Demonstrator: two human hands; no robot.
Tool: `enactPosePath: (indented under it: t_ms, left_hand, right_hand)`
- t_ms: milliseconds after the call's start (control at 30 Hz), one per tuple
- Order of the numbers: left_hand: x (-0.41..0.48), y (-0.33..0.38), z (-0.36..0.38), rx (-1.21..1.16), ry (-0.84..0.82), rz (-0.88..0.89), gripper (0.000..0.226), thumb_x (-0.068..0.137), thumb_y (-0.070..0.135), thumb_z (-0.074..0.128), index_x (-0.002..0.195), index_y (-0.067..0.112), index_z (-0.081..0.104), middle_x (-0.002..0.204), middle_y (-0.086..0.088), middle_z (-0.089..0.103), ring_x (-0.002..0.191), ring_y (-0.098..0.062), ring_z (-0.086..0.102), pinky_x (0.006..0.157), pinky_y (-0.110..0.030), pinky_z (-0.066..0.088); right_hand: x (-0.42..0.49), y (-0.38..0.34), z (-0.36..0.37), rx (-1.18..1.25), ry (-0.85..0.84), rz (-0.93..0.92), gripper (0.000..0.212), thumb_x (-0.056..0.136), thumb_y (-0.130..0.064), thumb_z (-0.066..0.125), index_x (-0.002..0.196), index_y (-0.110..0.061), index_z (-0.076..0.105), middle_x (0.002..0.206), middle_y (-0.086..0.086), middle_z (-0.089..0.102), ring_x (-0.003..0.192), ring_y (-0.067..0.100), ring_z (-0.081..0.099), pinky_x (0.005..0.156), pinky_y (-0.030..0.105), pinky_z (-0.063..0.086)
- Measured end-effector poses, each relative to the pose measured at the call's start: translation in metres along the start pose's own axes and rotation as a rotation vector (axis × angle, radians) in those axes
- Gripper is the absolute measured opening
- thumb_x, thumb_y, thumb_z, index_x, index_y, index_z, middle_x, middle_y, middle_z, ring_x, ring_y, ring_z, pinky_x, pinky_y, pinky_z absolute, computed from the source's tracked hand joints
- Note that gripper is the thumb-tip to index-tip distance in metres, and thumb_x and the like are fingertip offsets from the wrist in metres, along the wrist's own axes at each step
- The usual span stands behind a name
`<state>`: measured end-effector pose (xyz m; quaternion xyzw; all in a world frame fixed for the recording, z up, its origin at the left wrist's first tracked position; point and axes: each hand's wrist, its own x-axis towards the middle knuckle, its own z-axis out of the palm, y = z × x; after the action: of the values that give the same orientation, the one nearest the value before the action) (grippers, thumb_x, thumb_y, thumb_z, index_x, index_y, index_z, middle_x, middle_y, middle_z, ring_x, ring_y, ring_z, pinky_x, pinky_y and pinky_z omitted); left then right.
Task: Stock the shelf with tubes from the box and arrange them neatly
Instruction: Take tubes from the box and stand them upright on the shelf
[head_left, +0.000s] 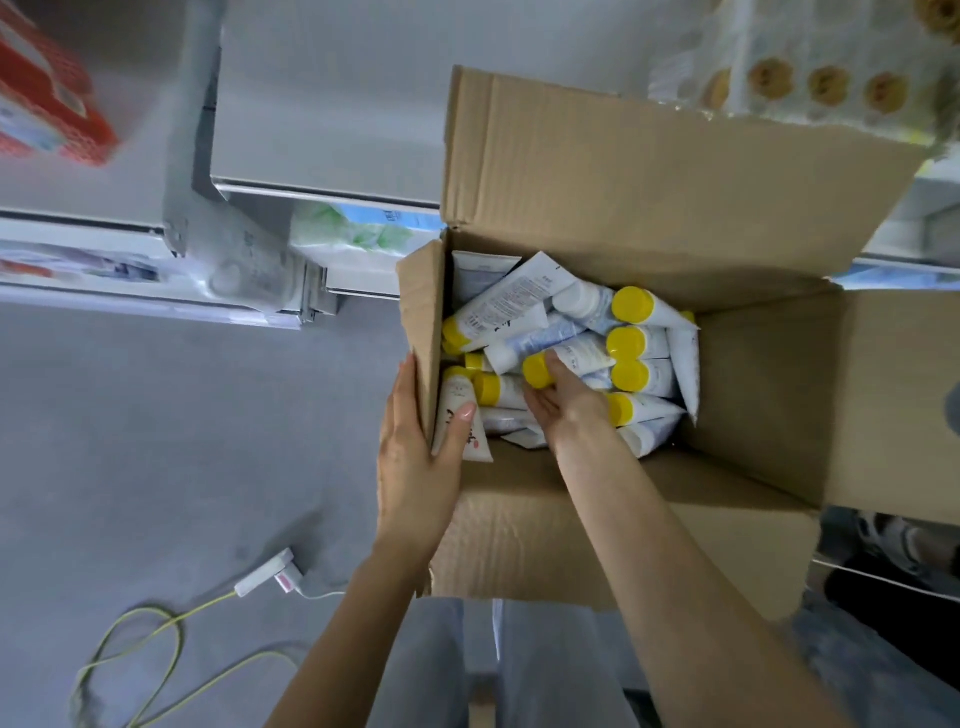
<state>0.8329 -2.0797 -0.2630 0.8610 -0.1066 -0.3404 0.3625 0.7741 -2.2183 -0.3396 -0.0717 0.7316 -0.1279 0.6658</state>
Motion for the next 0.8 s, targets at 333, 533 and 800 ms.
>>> enactPosePath:
  t_ms: [333, 533, 800]
  left_hand:
    - [-0.003, 0.017, -0.04, -0.21, -0.071, -0.013, 0.048, 0.091, 0.041, 0.054, 0.136, 0.028, 0.045, 0.139, 0.017, 0.046, 0.125, 0.001, 0.044, 0.102, -0.019, 0.036]
    - [-0.003, 0.05, -0.063, -0.383, -0.14, 0.063, 0.026, 0.097, 0.025, 0.046, 0.117, 0.022, 0.063, 0.108, 0.01, 0.068, 0.098, 0.006, 0.061, 0.082, -0.009, 0.046]
    - [0.019, 0.035, -0.095, -0.841, -0.156, -0.246, 0.038, 0.085, 0.017, 0.054, 0.122, 0.006, 0.057, 0.112, -0.017, 0.067, 0.097, -0.028, 0.066, 0.081, -0.037, 0.057]
  right_hand:
    - [-0.127, -0.008, -0.023, 0.0, -0.216, 0.09, 0.014, 0.084, -0.011, 0.067, 0.094, -0.001, 0.064, 0.092, 0.015, 0.07, 0.104, 0.028, 0.064, 0.083, 0.033, 0.054]
    - [-0.184, 0.013, -0.014, -0.168, -0.449, 0.0, 0.02, 0.078, -0.01, 0.069, 0.094, -0.001, 0.06, 0.101, 0.019, 0.069, 0.091, 0.027, 0.07, 0.087, 0.035, 0.055]
    - [-0.173, 0.028, 0.009, -0.775, -0.645, -0.347, 0.014, 0.085, -0.013, 0.066, 0.098, -0.009, 0.062, 0.095, 0.012, 0.068, 0.083, 0.017, 0.066, 0.077, 0.027, 0.057]
